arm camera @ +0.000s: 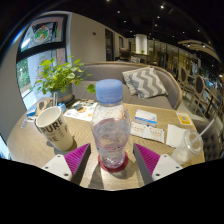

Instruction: Pour water

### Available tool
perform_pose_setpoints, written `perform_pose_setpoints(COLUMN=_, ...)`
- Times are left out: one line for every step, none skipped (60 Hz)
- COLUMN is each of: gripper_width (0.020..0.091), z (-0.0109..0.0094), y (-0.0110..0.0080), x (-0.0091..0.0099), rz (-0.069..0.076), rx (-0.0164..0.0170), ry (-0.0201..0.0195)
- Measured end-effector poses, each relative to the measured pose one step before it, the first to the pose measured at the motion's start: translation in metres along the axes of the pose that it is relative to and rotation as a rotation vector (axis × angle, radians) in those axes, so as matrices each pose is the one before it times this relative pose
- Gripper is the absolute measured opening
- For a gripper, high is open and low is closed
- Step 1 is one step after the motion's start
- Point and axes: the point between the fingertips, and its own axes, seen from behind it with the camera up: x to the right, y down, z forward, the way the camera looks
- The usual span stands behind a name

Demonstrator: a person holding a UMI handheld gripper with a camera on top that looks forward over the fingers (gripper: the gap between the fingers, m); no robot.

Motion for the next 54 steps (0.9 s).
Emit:
perform_pose_setpoints(gripper_width=0.0843, z=-0.00332, y=0.00148, x=0.00034, rz=0.0006, rx=-0.00527, ry=0.00779)
perform_pose_setpoints(gripper_width=0.0836, z=-0.00395, y=0.00120, x=0.00091, rz=0.0000, rx=-0.00429, ry=0.01048)
perform_pose_setpoints(gripper_width=0.0838, z=-0.00437, y=0.00136, x=0.00035, rz=-0.0006, rx=-0.00367, ry=0.00930)
perform_pose_setpoints(gripper_width=0.0849, z=-0.00529, y=0.00112, x=0.00090, rz=-0.0010, rx=-0.00474, ry=0.00616)
perform_pose_setpoints(gripper_width=0.0859, z=-0.00471, y=0.00134, x=-0.00084, rz=-0.0002, rx=-0.00197, ry=0.00757)
perform_pose_setpoints(gripper_width=0.0862, z=-0.00530, y=0.00125, x=-0.00026, rz=0.0000, rx=-0.00182, ry=0.00745)
perform_pose_setpoints(gripper_width=0.0860, z=-0.00588, y=0.00098, x=-0.00035, rz=0.0003, rx=-0.00276, ry=0.00889)
perform_pose_setpoints(gripper_width=0.0856, z=-0.00626, y=0.00106, x=-0.00091, rz=0.0008, rx=-0.00323, ry=0.00767)
perform_pose_setpoints(gripper_width=0.0856, z=-0.00663, y=0.00104, x=-0.00107, rz=0.0023, rx=-0.00348, ry=0.00840)
perform_pose_setpoints(gripper_width=0.0857, z=-0.00680, y=0.00100, x=-0.00102, rz=0.0037, rx=-0.00388, ry=0.00992)
perform_pose_setpoints(gripper_width=0.0857, z=-0.00742, y=0.00105, x=-0.00108, rz=0.0048, rx=-0.00353, ry=0.01048)
perform_pose_setpoints(gripper_width=0.0855, z=-0.00915, y=-0.00025, x=0.00015, rz=0.0057, rx=-0.00370, ry=0.00958)
perform_pose_setpoints(gripper_width=0.0855, z=-0.00838, y=0.00107, x=-0.00144, rz=0.0069, rx=-0.00171, ry=0.00821)
perform_pose_setpoints(gripper_width=0.0858, z=-0.00828, y=0.00121, x=-0.00170, rz=0.0075, rx=-0.00247, ry=0.00808)
perform_pose_setpoints(gripper_width=0.0858, z=-0.00881, y=0.00186, x=-0.00195, rz=0.0075, rx=-0.00377, ry=0.00780)
perform_pose_setpoints(gripper_width=0.0856, z=-0.00899, y=0.00183, x=-0.00184, rz=0.0079, rx=-0.00381, ry=0.00816)
perform_pose_setpoints(gripper_width=0.0856, z=-0.00932, y=0.00158, x=-0.00145, rz=0.0085, rx=-0.00342, ry=0.00863)
perform_pose_setpoints(gripper_width=0.0855, z=-0.00960, y=0.00165, x=-0.00160, rz=0.0090, rx=-0.00366, ry=0.00832)
perform_pose_setpoints(gripper_width=0.0854, z=-0.00939, y=0.00112, x=-0.00166, rz=0.0078, rx=-0.00502, ry=0.00799)
perform_pose_setpoints(gripper_width=0.0854, z=-0.00953, y=0.00197, x=-0.00195, rz=0.0064, rx=-0.00364, ry=0.00669)
perform_pose_setpoints(gripper_width=0.0854, z=-0.00906, y=0.00154, x=-0.00231, rz=0.0044, rx=-0.00383, ry=0.00661)
perform_pose_setpoints(gripper_width=0.0855, z=-0.00933, y=0.00189, x=-0.00165, rz=0.0043, rx=-0.00129, ry=0.00522)
perform_pose_setpoints(gripper_width=0.0854, z=-0.01040, y=0.00263, x=-0.00163, rz=0.0044, rx=-0.00020, ry=0.00269)
perform_pose_setpoints(gripper_width=0.0855, z=-0.00885, y=0.00149, x=-0.00252, rz=0.0039, rx=0.00059, ry=0.00164)
perform_pose_setpoints(gripper_width=0.0851, z=-0.00861, y=0.00128, x=-0.00267, rz=0.0034, rx=0.00107, ry=0.00112)
perform_pose_setpoints(gripper_width=0.0855, z=-0.00841, y=0.00147, x=-0.00239, rz=0.0032, rx=0.00057, ry=0.00284)
perform_pose_setpoints(gripper_width=0.0853, z=-0.00818, y=0.00166, x=-0.00191, rz=0.0025, rx=-0.00083, ry=0.00336)
perform_pose_setpoints(gripper_width=0.0854, z=-0.00766, y=0.00152, x=-0.00224, rz=0.0019, rx=-0.00072, ry=0.00114)
perform_pose_setpoints(gripper_width=0.0854, z=-0.00756, y=0.00130, x=-0.00224, rz=0.0014, rx=0.00081, ry=0.00049)
perform_pose_setpoints(gripper_width=0.0854, z=-0.00682, y=-0.00079, x=-0.00276, rz=0.0002, rx=0.00067, ry=0.00179)
perform_pose_setpoints(gripper_width=0.0854, z=-0.00785, y=0.00176, x=-0.00211, rz=0.0005, rx=0.00218, ry=0.00156)
perform_pose_setpoints(gripper_width=0.0854, z=-0.00670, y=0.00111, x=-0.00135, rz=0.0005, rx=0.00123, ry=0.00281)
perform_pose_setpoints(gripper_width=0.0853, z=-0.00631, y=0.00093, x=-0.00136, rz=0.0006, rx=0.00076, ry=0.00319)
perform_pose_setpoints(gripper_width=0.0855, z=-0.00623, y=0.00085, x=-0.00131, rz=0.0003, rx=0.00152, ry=0.00240)
perform_pose_setpoints(gripper_width=0.0854, z=-0.00583, y=0.00066, x=-0.00142, rz=-0.0003, rx=0.00212, ry=0.00046)
perform_pose_setpoints(gripper_width=0.0855, z=-0.00529, y=0.00061, x=-0.00194, rz=-0.0009, rx=0.00176, ry=-0.00074)
perform_pose_setpoints(gripper_width=0.0856, z=-0.00397, y=0.00029, x=-0.00243, rz=-0.0018, rx=0.00008, ry=-0.00042)
perform_pose_setpoints(gripper_width=0.0856, z=-0.00535, y=0.00103, x=-0.00198, rz=-0.0014, rx=0.00015, ry=-0.00177)
perform_pose_setpoints(gripper_width=0.0856, z=-0.00513, y=0.00110, x=-0.00193, rz=-0.0025, rx=0.00006, ry=-0.00224)
perform_pose_setpoints(gripper_width=0.0854, z=-0.00491, y=0.00121, x=-0.00165, rz=-0.0031, rx=-0.00009, ry=-0.00174)
perform_pose_setpoints(gripper_width=0.0852, z=-0.00439, y=0.00138, x=-0.00146, rz=-0.0033, rx=-0.00050, ry=-0.00076)
perform_pose_setpoints(gripper_width=0.0853, z=-0.00412, y=0.00081, x=-0.00106, rz=-0.0031, rx=0.00010, ry=0.00024)
perform_pose_setpoints(gripper_width=0.0854, z=-0.00378, y=0.00074, x=-0.00111, rz=-0.0030, rx=0.00170, ry=0.00020)
perform_pose_setpoints(gripper_width=0.0853, z=-0.00335, y=0.00046, x=-0.00088, rz=-0.0030, rx=0.00308, ry=-0.00004)
perform_pose_setpoints(gripper_width=0.0854, z=-0.00043, y=-0.00133, x=-0.00213, rz=-0.0036, rx=0.00290, ry=0.00079)
perform_pose_setpoints(gripper_width=0.0853, z=-0.00293, y=0.00014, x=-0.00101, rz=-0.0029, rx=0.00312, ry=0.00057)
perform_pose_setpoints(gripper_width=0.0852, z=-0.00257, y=-0.00018, x=-0.00051, rz=-0.0029, rx=0.00279, ry=0.00094)
perform_pose_setpoints(gripper_width=0.0854, z=-0.00270, y=0.00002, x=-0.00070, rz=-0.0028, rx=0.00219, ry=0.00030)
perform_pose_setpoints(gripper_width=0.0854, z=-0.00229, y=-0.00009, x=-0.00077, rz=-0.0021, rx=0.00245, ry=-0.00165)
perform_pose_setpoints(gripper_width=0.0854, z=-0.00207, y=0.00019, x=-0.00115, rz=-0.0002, rx=0.00082, ry=-0.00256)
perform_pose_setpoints(gripper_width=0.0853, z=-0.00184, y=0.00046, x=-0.00099, rz=0.0012, rx=-0.00085, ry=-0.00268)
perform_pose_setpoints(gripper_width=0.0852, z=-0.00175, y=0.00066, x=-0.00074, rz=0.0017, rx=-0.00178, ry=-0.00149)
perform_pose_setpoints(gripper_width=0.0853, z=-0.00122, y=0.00030, x=-0.00024, rz=0.0016, rx=-0.00153, ry=-0.00050)
perform_pose_setpoints(gripper_width=0.0853, z=-0.00138, y=0.00074, x=0.00002, rz=0.0008, rx=-0.00152, ry=0.00183)
